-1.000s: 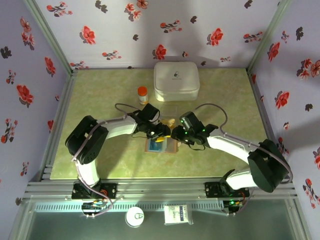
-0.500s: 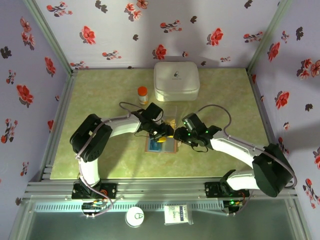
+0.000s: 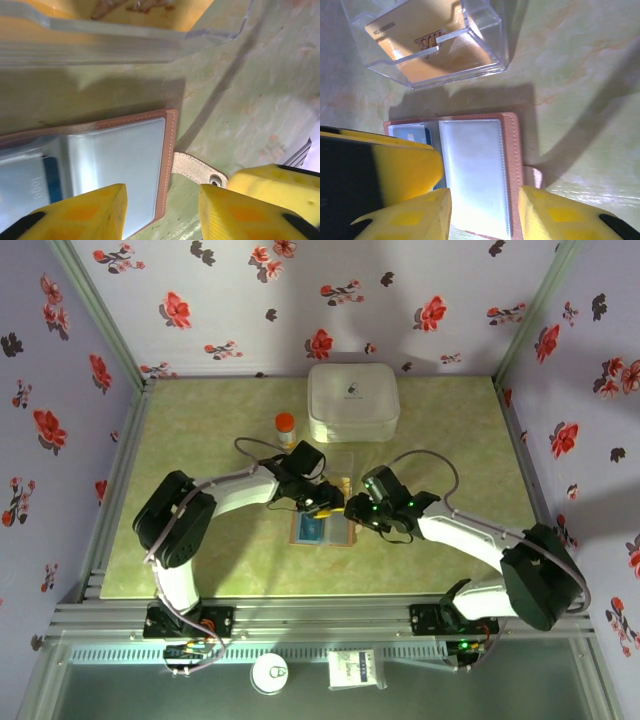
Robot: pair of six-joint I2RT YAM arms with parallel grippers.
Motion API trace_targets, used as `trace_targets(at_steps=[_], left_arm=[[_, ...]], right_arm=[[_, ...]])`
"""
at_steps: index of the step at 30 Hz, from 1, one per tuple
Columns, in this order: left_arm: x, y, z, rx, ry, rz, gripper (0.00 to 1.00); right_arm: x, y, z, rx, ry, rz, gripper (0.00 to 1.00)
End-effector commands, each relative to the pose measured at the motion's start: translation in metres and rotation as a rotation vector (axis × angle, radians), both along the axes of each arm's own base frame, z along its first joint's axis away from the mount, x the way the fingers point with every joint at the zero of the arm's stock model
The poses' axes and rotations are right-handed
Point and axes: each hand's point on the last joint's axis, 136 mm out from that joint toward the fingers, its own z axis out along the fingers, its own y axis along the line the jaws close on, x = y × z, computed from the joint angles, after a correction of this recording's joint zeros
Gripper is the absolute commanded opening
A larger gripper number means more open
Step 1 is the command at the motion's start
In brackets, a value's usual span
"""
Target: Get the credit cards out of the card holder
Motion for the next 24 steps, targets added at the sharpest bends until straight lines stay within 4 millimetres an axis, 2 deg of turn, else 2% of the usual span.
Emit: trace_targets(at_steps=[1,9,13,15,21,24], left_arm=[[0.005,0.023,0.015,0.01,-0.052,0.023,0.39],[-0.001,0.074,0.005,0.066,-0.052,0.109,0.31],[-0.003,0.088,-0.001,0.067,-0.046,0.141,0.3],[-0.004,0.092,-0.005,0.076,-0.036,0.145,0.3],[-0.008,0.095,-0.02,0.089,-0.002,0.141,0.28],[-0.011,0.096,-0.027,0.096,0.013,0.138,0.28]], right_arm=[[0.002,0.021,0.001,0.042,0.011,0.03,0.37],[0.007,0.061,-0.005,0.054,0.032,0.107,0.32],[0.009,0.072,-0.006,0.048,0.041,0.129,0.31],[0.011,0.073,-0.003,0.029,0.032,0.131,0.32],[0.01,0.059,0.001,-0.053,0.015,0.124,0.33],[0.01,0.063,0.009,-0.048,-0.002,0.143,0.32]])
